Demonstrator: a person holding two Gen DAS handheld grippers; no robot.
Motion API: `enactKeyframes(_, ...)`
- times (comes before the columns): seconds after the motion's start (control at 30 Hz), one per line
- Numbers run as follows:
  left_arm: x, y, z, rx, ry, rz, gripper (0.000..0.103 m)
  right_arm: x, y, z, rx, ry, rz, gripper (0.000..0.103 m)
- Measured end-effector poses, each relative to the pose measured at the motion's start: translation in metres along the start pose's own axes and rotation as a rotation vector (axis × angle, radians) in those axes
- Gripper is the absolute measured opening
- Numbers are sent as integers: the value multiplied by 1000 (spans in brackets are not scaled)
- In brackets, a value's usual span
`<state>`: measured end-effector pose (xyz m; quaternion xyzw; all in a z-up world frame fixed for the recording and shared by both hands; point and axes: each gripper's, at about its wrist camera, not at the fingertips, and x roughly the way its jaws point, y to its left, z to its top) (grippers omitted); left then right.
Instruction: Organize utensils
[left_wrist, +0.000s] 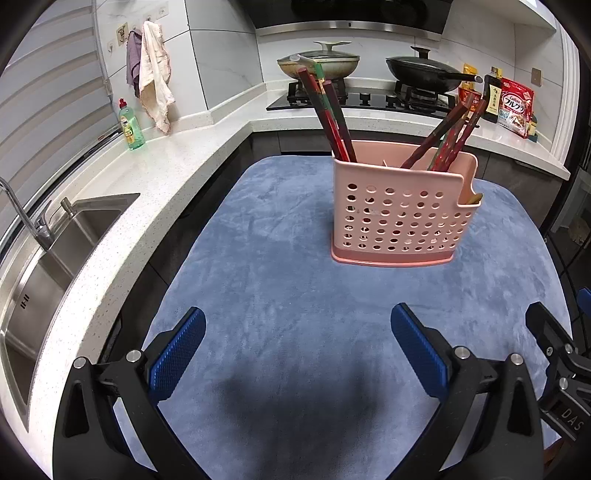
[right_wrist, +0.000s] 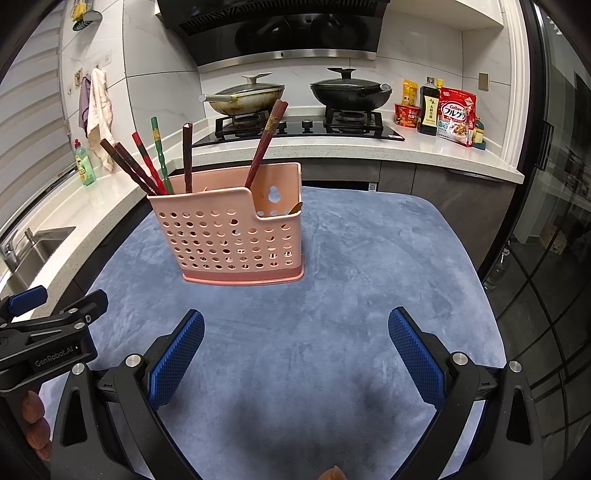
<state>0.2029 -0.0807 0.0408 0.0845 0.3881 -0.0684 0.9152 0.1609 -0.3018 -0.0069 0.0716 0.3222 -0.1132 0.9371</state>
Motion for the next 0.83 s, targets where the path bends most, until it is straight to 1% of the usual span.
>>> enactKeyframes(0.53,0,3,1,-6,-7,1,96,1,1,0,1,1,-3,96)
enactKeyframes(0.7,1,4,2,-19,-9,15,96,1,1,0,0,2,-4,96)
enactKeyframes(0.83,1,6,3,-15,-16,-3,96,1,1,0,3,3,-6,96)
